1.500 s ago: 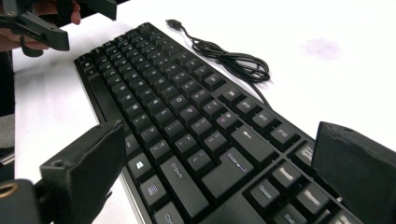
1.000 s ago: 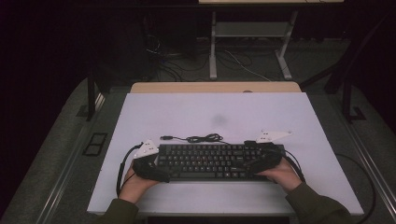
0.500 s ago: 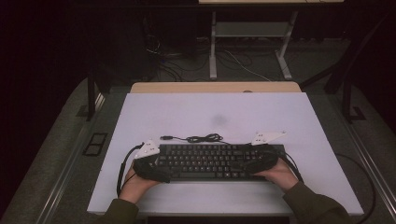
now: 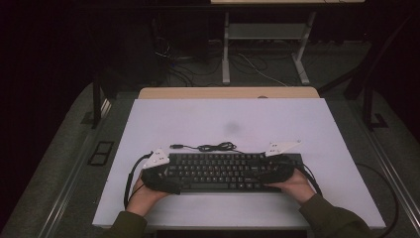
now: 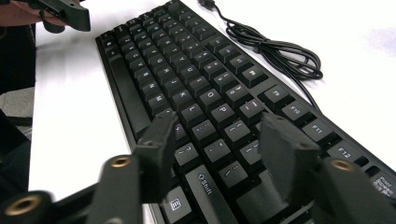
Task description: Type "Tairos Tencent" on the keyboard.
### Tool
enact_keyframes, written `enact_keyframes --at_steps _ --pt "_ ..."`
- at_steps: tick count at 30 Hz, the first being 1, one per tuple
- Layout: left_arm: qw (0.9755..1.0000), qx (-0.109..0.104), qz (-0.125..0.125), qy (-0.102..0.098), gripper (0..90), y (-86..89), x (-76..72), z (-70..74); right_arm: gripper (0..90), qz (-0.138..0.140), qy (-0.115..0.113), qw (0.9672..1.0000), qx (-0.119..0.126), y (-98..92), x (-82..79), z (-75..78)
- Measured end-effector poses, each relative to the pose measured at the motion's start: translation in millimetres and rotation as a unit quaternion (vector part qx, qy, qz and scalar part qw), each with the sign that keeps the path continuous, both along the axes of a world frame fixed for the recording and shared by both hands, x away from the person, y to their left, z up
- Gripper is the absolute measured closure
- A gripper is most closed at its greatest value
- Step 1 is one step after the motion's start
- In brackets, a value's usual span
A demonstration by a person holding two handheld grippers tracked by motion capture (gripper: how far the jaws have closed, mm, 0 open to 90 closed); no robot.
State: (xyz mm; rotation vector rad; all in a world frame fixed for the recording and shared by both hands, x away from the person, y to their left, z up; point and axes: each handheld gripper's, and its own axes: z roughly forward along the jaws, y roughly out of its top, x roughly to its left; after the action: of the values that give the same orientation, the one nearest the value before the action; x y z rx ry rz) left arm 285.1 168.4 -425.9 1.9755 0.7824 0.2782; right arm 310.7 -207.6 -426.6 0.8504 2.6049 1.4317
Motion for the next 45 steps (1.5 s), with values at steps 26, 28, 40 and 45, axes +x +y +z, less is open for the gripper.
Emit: enact_keyframes --at_steps 26,28,40,45 --pt "1.0 0.0 -0.001 0.002 3.5 -0.9 0.2 -0.7 89.6 0.052 0.009 0.9966 -0.063 5.9 -2.5 -7.0" --pt "1.0 0.0 -0.002 0.001 3.5 -0.9 0.3 -0.8 89.6 0.051 0.008 0.9963 -0.069 6.2 -2.6 -7.5" --pt "0.9999 -0.001 -0.009 0.004 3.6 -3.8 2.1 0.6 89.7 0.049 0.004 0.9952 -0.084 6.0 -2.4 -9.7" --pt "0.9999 -0.001 -0.013 0.002 4.0 -5.5 4.9 1.9 89.7 0.049 0.006 0.9954 -0.082 6.1 -2.4 -9.9"
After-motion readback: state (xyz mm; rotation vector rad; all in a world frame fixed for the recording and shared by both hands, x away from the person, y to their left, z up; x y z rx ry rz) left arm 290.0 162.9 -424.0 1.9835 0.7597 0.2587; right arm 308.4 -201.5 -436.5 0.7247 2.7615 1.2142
